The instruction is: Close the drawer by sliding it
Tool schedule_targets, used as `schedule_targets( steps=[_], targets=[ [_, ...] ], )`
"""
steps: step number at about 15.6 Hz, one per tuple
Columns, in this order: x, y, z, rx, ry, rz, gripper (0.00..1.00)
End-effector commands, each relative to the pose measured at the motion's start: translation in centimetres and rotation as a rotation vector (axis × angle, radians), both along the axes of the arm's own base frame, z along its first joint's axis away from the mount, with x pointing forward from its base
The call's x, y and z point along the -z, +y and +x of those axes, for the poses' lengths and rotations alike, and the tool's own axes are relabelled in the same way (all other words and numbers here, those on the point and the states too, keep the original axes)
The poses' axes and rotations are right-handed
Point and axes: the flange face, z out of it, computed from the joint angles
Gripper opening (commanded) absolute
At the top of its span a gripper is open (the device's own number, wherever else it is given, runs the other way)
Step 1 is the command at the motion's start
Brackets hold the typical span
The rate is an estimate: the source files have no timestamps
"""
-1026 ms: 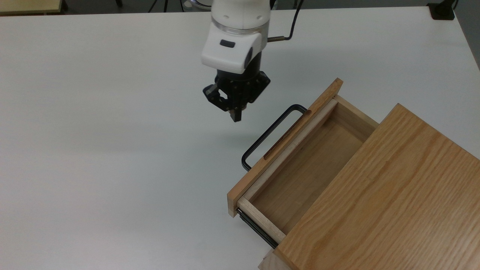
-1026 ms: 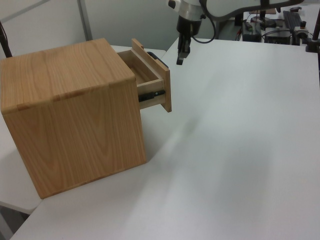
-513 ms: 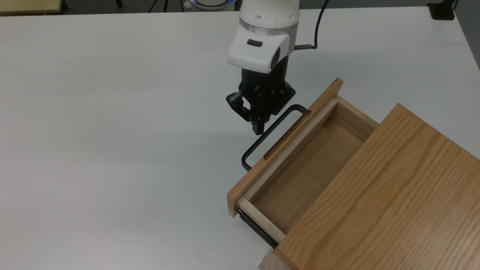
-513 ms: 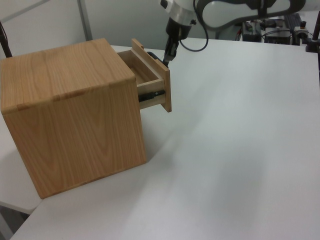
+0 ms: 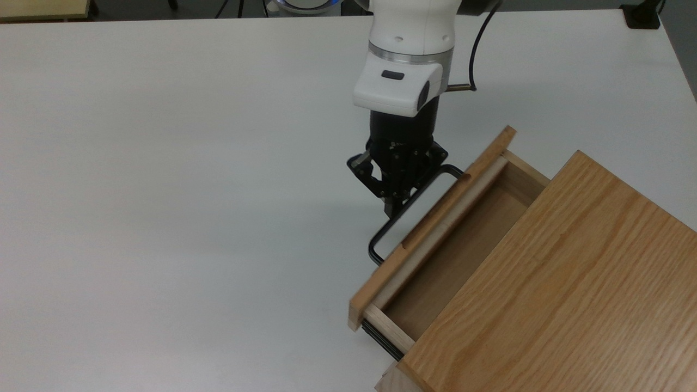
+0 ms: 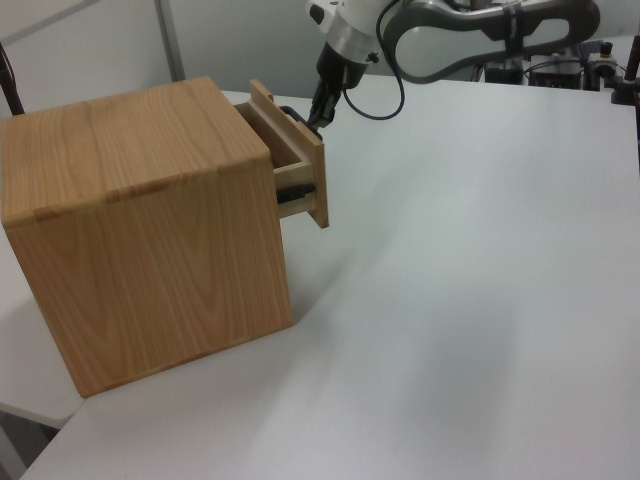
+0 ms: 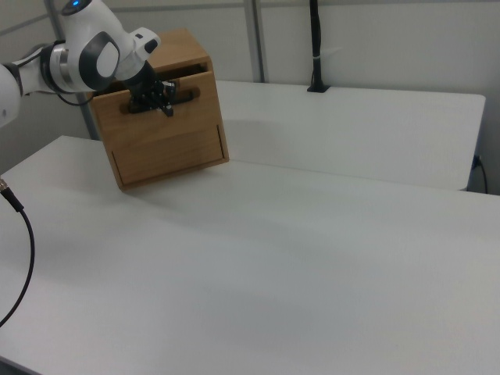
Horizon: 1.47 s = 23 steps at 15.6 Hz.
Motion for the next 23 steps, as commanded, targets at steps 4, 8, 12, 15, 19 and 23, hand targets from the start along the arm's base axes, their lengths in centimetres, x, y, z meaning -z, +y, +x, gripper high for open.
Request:
schedule_targets(
  steps=[4,8,12,15,19,23],
  targets=[
    [1.1,4.1,1.8,0.031,-0.133,0.052,0.0],
    [1.8,5.3,2.2,0.043,-0.204,0.092,0.0],
    [2.3,5.6,2.6,0.029,-0.244,0.087,0.0],
    [2.1,5.9,2.7,0.021,-0.294,0.099,0.0],
    [2.2,7.6,2.2,0.011,-0.303,0.118,0.0],
    [1.0,5.2,1.1,0.021,-0.277,0.12,0.0]
  ],
)
